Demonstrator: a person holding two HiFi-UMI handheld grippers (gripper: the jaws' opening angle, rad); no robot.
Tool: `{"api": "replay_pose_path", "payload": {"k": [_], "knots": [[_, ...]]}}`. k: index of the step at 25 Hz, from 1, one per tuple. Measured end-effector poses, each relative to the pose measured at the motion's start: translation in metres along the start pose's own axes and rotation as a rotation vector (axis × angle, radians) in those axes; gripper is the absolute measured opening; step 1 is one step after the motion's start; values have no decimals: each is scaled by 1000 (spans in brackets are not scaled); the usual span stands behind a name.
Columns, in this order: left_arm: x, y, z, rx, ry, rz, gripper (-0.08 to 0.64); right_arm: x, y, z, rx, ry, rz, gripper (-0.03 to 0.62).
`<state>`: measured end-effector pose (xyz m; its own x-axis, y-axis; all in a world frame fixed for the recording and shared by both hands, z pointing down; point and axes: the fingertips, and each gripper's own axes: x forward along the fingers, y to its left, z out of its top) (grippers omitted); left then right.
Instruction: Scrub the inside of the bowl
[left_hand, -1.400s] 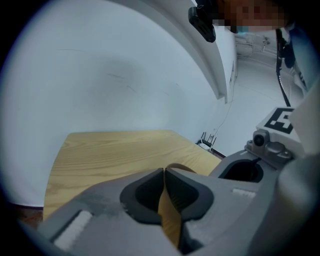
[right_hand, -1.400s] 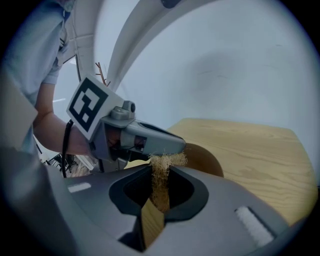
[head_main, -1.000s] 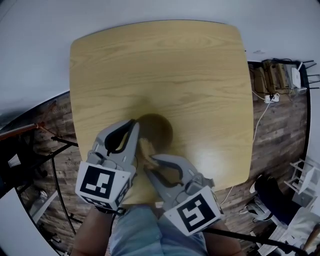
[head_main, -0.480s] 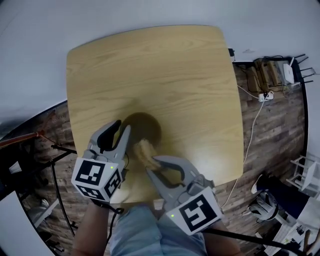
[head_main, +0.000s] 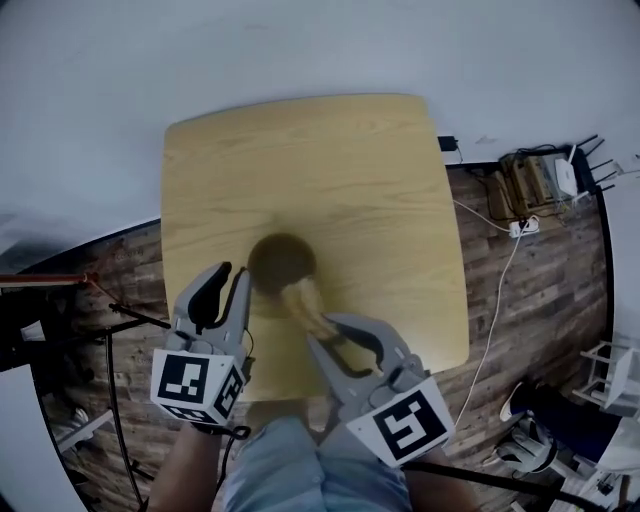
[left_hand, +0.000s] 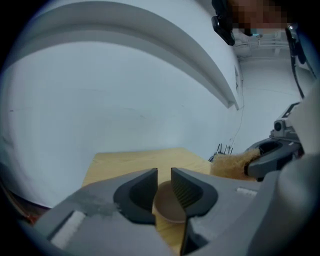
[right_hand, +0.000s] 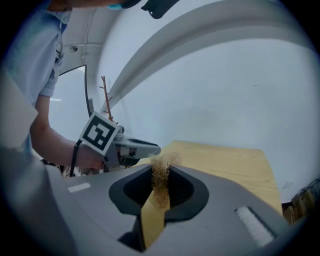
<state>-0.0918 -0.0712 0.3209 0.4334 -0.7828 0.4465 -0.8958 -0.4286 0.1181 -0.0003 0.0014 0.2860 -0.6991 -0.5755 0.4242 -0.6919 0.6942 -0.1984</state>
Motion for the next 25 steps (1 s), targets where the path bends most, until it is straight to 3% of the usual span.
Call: {"api": "replay_pose_path", "payload": {"k": [5, 8, 13, 18, 25], "knots": [[-50, -39, 25, 19, -93, 13, 99, -50, -4, 16, -38, -74, -78, 64], [-81, -55, 45, 59, -169, 97, 27, -66, -4, 30, -94, -133, -95, 64], [-127, -80, 62, 104, -246, 205, 20, -90, 10, 51, -141, -195, -104, 64], [-155, -108, 74, 98, -303, 227, 20, -99, 26, 66, -186, -259, -114, 61], [-184, -89, 86, 96, -328, 225, 20, -100, 53, 90, -193, -314, -149, 61]]}}
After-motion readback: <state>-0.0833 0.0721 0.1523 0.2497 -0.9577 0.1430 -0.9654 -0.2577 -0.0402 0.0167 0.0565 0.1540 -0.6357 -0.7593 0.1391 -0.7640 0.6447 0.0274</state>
